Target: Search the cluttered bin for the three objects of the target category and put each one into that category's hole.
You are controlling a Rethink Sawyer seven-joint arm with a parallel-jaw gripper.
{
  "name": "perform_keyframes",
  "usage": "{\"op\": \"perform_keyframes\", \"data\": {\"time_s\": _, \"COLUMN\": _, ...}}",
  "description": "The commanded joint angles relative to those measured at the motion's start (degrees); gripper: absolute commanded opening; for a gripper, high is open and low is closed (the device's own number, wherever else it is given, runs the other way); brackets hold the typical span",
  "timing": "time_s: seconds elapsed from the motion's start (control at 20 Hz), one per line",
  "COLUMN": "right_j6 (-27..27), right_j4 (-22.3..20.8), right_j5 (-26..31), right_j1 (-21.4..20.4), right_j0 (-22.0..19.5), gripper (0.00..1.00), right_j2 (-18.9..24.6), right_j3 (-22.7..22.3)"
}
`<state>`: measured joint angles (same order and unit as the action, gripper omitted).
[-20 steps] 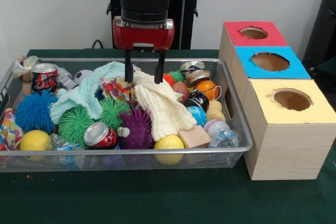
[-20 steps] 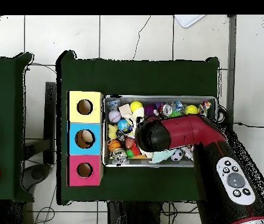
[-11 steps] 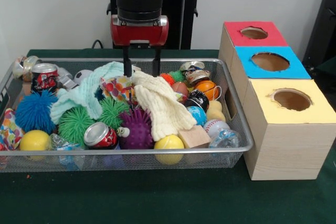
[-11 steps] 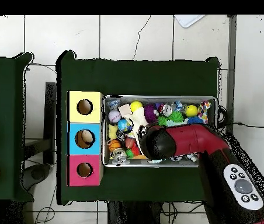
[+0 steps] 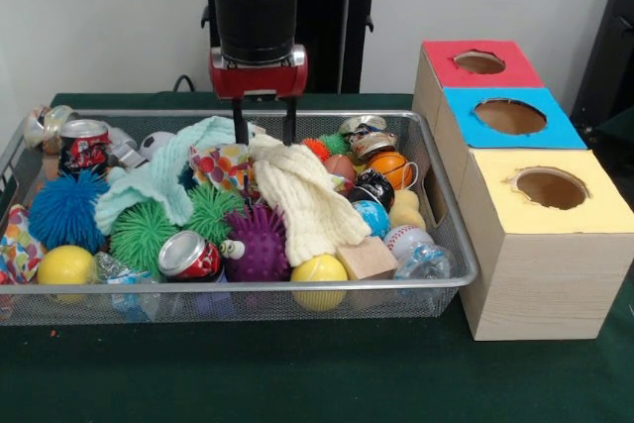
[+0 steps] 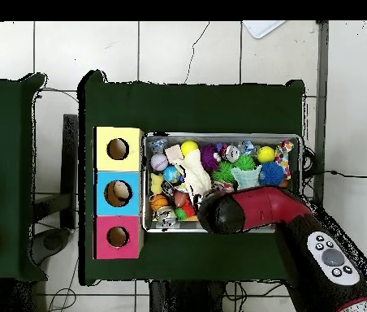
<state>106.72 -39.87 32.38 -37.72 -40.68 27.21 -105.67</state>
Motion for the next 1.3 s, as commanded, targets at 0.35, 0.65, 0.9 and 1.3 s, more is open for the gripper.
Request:
{"op": "perform_keyframes", "data": {"time_s": 0.35, "right_j6": -2.3, "right_j4": -9.2, "right_j5": -7.4, "right_j1": 12.1, "right_j0": 2.4, "gripper": 1.0, "right_j2": -0.8, "right_j3": 0.7}}
{"op": "perform_keyframes", "data": {"time_s": 0.65, "right_j6": 2.1, "right_j4": -12.6, "right_j5": -12.6, "right_j1": 15.8, "right_j0": 5.7, "gripper": 1.0, "right_j2": -4.3, "right_j3": 4.5}}
{"op": "perform_keyframes", "data": {"time_s": 0.9, "right_j6": 4.2, "right_j4": -13.7, "right_j5": -16.4, "right_j1": 16.4, "right_j0": 8.6, "gripper": 1.0, "right_j2": -8.0, "right_j3": 6.5}}
{"op": "perform_keyframes", "data": {"time_s": 1.3, "right_j6": 2.9, "right_j4": -11.2, "right_j5": -16.5, "right_j1": 15.4, "right_j0": 10.6, "gripper": 0.0, "right_j2": -9.9, "right_j3": 6.9}}
